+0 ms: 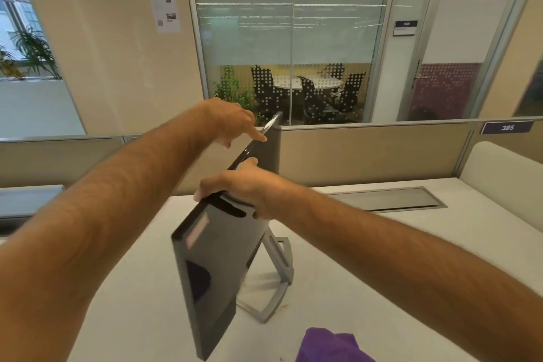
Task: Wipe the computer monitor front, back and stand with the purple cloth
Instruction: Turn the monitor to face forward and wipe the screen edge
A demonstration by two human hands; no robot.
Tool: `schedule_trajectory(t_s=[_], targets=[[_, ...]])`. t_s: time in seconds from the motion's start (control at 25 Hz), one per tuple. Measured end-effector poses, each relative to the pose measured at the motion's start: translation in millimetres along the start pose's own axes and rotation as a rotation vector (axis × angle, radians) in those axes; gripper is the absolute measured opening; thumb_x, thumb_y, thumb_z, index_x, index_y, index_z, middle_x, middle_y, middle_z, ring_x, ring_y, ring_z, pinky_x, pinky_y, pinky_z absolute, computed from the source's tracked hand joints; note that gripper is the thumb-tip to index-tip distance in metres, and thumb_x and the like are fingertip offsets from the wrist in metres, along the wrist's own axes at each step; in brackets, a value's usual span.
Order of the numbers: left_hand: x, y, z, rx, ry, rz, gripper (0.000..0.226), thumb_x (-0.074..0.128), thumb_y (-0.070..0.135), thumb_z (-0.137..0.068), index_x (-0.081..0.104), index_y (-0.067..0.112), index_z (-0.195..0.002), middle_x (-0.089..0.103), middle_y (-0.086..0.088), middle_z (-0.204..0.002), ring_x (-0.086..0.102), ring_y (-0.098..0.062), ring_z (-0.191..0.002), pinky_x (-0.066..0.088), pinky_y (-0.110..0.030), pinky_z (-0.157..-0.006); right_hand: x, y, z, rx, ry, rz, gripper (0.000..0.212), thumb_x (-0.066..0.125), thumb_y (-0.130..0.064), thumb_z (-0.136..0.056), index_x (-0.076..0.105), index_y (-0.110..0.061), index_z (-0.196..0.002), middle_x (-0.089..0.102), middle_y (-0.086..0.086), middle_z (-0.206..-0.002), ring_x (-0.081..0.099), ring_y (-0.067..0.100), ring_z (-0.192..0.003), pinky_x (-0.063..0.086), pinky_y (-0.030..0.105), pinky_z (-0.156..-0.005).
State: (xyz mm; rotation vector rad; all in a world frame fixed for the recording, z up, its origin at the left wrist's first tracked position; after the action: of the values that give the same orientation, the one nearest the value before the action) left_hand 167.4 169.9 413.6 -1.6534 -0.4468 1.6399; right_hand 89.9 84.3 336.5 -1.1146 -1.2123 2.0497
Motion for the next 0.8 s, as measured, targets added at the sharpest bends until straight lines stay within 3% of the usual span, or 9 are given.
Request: schedule_trajectory(t_s=[0.04, 0.12, 0.24, 0.36, 0.44, 0.6, 0.8], targets=[[3.0, -0.5, -0.6, -0.014, -0.003, 0.02, 0.092, 0.075, 0.022, -0.083, 0.017, 0.056, -0.146, 0.034, 0.006, -0.153, 0.041, -0.023, -0.135, 0.053, -0.039, -0.09, -5.9, 2.2, 1.2, -0.001, -0.033, -0.002, 0.117, 0.087, -0.047, -0.049, 0.027, -0.012, -0.143, 0.054, 0.01, -0.123, 0.055, 0.029, -0.106, 0.05, 0.04, -0.08], [9.0, -0.4, -2.1, -0.04, -0.008, 0.068, 0.09, 0.075, 0.022, -0.082, 0.021, 0.053, -0.146, 0.035, 0.005, -0.153, 0.042, -0.023, -0.134, 0.052, -0.042, -0.093, -20.7, 7.8, 2.6, -0.001, -0.073, 0.02, 0.096, 0.087, -0.041, -0.045, 0.048, -0.013, -0.128, 0.061, 0.008, -0.114, 0.057, 0.029, -0.103, 0.052, 0.05, -0.085], [13.2, 1.8, -4.5, -0.07, 0.006, 0.152, 0.085, 0.076, 0.022, -0.082, 0.027, 0.049, -0.147, 0.037, 0.005, -0.152, 0.041, -0.024, -0.136, 0.048, -0.044, -0.1, -46.9, 13.6, 10.1, -0.028, -0.14, 0.058, 0.053, 0.082, -0.023, -0.068, 0.06, -0.016, -0.115, 0.063, 0.008, -0.116, 0.057, 0.029, -0.108, 0.052, 0.057, -0.089], [11.9, 3.6, -4.2, -0.086, 0.024, 0.194, 0.076, 0.074, 0.024, -0.084, 0.035, 0.044, -0.145, 0.042, 0.004, -0.149, 0.043, -0.024, -0.134, 0.048, -0.044, -0.101, -78.9, 23.1, 19.7, -0.007, -0.183, 0.094, 0.05, 0.078, -0.016, -0.072, 0.062, -0.015, -0.12, 0.064, 0.008, -0.119, 0.061, 0.03, -0.107, 0.059, 0.047, -0.076], [12.1, 3.0, -3.1, -0.087, 0.032, 0.233, 0.068, 0.073, 0.027, -0.085, 0.041, 0.042, -0.143, 0.047, 0.003, -0.143, 0.046, -0.024, -0.129, 0.05, -0.043, -0.097, -101.5, 30.2, 23.7, 0.02, -0.175, 0.107, 0.048, 0.08, -0.016, -0.069, 0.067, -0.01, -0.115, 0.071, 0.007, -0.108, 0.068, 0.028, -0.098, 0.059, 0.037, -0.065], [16.6, 3.8, 1.8, -0.119, 0.057, 0.395, 0.048, 0.07, 0.034, -0.086, 0.056, 0.036, -0.132, 0.061, 0.005, -0.126, 0.055, -0.023, -0.115, 0.051, -0.044, -0.093, -146.5, 41.8, 26.1, 0.05, -0.036, 0.159, 0.068, 0.091, -0.024, -0.038, 0.073, -0.004, -0.1, 0.072, 0.009, -0.088, 0.064, 0.025, -0.083, 0.052, 0.031, -0.063], [14.4, 7.4, 9.4, -0.187, 0.081, 0.577, 0.031, 0.061, 0.037, -0.094, 0.065, 0.031, -0.124, 0.068, 0.0, -0.107, 0.06, -0.022, -0.096, 0.049, -0.036, -0.079, -184.8, 40.7, 33.4, 0.045, 0.136, 0.217, 0.03, 0.086, -0.011, -0.064, 0.078, -0.009, -0.093, 0.072, 0.008, -0.102, 0.061, 0.024, -0.097, 0.046, 0.035, -0.071]])
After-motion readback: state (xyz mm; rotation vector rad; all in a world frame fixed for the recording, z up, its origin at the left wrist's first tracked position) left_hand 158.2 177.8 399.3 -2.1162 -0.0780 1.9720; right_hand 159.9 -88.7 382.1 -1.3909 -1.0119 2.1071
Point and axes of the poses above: each hand's wrist, its own z-axis away from the middle knuckle, its own x-axis out of the palm, y = z × x, the point moved 4 cm from there along -z, towards the middle knuckle
